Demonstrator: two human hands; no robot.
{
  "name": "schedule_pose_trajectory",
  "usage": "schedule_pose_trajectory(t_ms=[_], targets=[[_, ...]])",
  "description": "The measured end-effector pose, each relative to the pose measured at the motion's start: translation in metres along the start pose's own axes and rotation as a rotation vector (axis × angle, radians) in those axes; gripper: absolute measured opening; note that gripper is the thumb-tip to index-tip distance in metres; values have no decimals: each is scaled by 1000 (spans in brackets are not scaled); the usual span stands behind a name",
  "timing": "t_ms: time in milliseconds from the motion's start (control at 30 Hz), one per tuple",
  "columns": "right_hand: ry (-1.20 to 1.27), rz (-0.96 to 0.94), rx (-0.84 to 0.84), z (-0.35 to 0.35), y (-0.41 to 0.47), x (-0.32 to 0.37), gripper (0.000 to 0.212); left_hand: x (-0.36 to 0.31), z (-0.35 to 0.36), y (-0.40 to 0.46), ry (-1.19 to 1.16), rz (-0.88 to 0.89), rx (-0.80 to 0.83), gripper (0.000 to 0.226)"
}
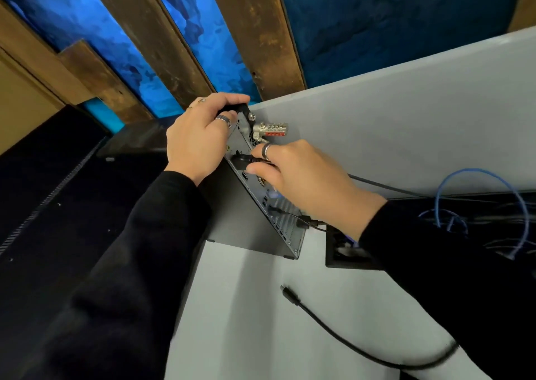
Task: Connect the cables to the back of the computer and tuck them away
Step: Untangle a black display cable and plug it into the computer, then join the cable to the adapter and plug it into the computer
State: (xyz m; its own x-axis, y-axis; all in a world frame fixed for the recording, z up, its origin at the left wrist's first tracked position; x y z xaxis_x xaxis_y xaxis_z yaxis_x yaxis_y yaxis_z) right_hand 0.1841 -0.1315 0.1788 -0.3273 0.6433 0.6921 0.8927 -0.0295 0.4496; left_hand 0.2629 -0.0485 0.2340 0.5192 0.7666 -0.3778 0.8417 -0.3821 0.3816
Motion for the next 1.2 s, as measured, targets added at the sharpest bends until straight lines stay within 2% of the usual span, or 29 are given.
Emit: schedule_pose_trajectory(t_ms=[100,267,367,467,533,600,667,800,900,1000,1067,1133,1200], targets=[[142,104,128,-4,-7,-15,29,1,-2,-1,-2,-6,-5,34],[148,211,217,-15,-44,-39,31,2,-6,-9,-1,-5,-70,33],[87,253,140,-38,-77,-50,33,1,-9,-21,-96,51,-136,36],[59,304,-31,-60,-120,-61,29,-12,-12,-50,-41,184,-226,37],[68,340,-76,-59,-154,-72,24,-18,-12,-74,-13,247,-280,38],[32,386,-36,-45,-191,-88,24,-19,-10,-95,-21,265,-313,40],[-30,450,74,-24,-229,-104,28,-15,-4,-115,-34,245,-314,39],[-207,429,273,17,-286,-120,43,-10,25,-157,-77,182,-213,36],[-311,338,262,33,-311,-126,21,-3,61,-188,-137,110,-66,35],[-399,276,312,45,-320,-128,50,4,98,-220,-193,48,89,35],[-476,223,315,44,-319,-128,46,8,117,-240,-231,-8,154,35],[-508,177,271,39,-318,-126,37,18,135,-258,-294,-154,200,41],[-480,165,255,36,-319,-125,46,39,157,-279,-409,-431,288,36]])
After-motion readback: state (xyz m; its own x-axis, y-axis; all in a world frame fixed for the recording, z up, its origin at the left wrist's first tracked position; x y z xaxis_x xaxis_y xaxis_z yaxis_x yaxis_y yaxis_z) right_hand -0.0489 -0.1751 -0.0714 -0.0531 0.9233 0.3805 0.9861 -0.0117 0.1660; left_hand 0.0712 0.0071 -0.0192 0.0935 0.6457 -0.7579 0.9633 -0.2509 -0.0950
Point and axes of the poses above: each hand's wrist, its own y-axis towards the middle knuckle, its own z-axis out of the palm, x = y × z, the point moved 9 cm from there along y, towards the middle knuckle, and after that the axes turned 6 degrees about y, right-handed, at the moved point
